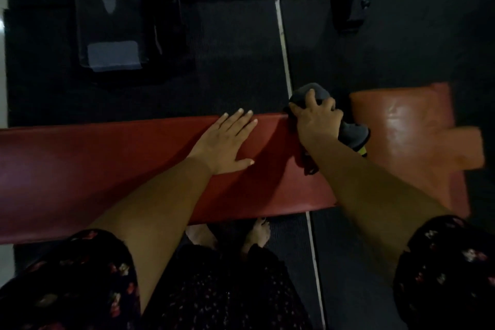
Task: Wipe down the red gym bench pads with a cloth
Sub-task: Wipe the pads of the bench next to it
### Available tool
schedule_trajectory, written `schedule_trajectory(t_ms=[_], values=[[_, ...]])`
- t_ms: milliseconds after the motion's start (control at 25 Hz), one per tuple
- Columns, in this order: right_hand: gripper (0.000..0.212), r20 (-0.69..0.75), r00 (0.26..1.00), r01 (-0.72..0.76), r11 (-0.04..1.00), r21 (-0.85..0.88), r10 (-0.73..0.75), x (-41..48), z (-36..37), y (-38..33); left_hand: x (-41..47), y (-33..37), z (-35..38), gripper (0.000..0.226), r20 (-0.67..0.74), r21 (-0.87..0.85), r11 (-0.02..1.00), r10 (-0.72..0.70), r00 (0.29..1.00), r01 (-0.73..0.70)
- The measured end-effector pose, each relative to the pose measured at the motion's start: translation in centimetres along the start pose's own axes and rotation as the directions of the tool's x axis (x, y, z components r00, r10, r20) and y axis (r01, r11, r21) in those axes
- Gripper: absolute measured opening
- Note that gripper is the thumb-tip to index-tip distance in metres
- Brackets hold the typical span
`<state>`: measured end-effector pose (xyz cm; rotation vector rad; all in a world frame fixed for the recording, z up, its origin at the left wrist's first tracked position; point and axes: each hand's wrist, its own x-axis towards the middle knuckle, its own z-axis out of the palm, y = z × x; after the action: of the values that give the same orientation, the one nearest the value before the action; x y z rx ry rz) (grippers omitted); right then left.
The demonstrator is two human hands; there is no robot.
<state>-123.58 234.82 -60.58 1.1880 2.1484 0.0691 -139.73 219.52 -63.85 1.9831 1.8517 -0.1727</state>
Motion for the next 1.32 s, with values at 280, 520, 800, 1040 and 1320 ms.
schedule_trajectory(t_ms=[280, 520, 800, 1040, 1320], values=[[0.069, 0.198, 0.975, -0.188, 0.862, 0.471, 0.105, 0.4, 1.1, 2.7, 3.3, 6.9, 0.2, 0.091, 0.048, 0.122, 0.980, 0.150, 0.988, -0.155], [0.077, 0.231, 0.969, -0.222, 0.735, 0.641, 0.091, -0.1, 2.3, 4.4, 3.3, 7.5, 1.0, 0.089, 0.041, 0.139, 0.984, 0.105, 0.994, -0.109], [0.079, 0.284, 0.959, -0.203, 0.666, 0.718, -0.014, -6.7, 8.4, 7.7, 1.2, 6.1, 1.8, 0.084, -0.001, 0.176, 0.981, 0.086, 0.996, -0.085], [0.078, 0.258, 0.965, -0.142, 0.719, 0.680, -0.053, -13.9, 13.4, 8.2, 2.2, 8.6, 1.9, 0.076, 0.069, 0.227, 0.922, 0.306, 0.949, -0.314], [0.076, 0.155, 0.988, -0.123, 0.526, 0.841, -0.016, -10.2, 13.4, 10.7, 1.9, 10.5, 2.4, 0.074, 0.049, 0.197, 0.952, 0.229, 0.972, -0.234]])
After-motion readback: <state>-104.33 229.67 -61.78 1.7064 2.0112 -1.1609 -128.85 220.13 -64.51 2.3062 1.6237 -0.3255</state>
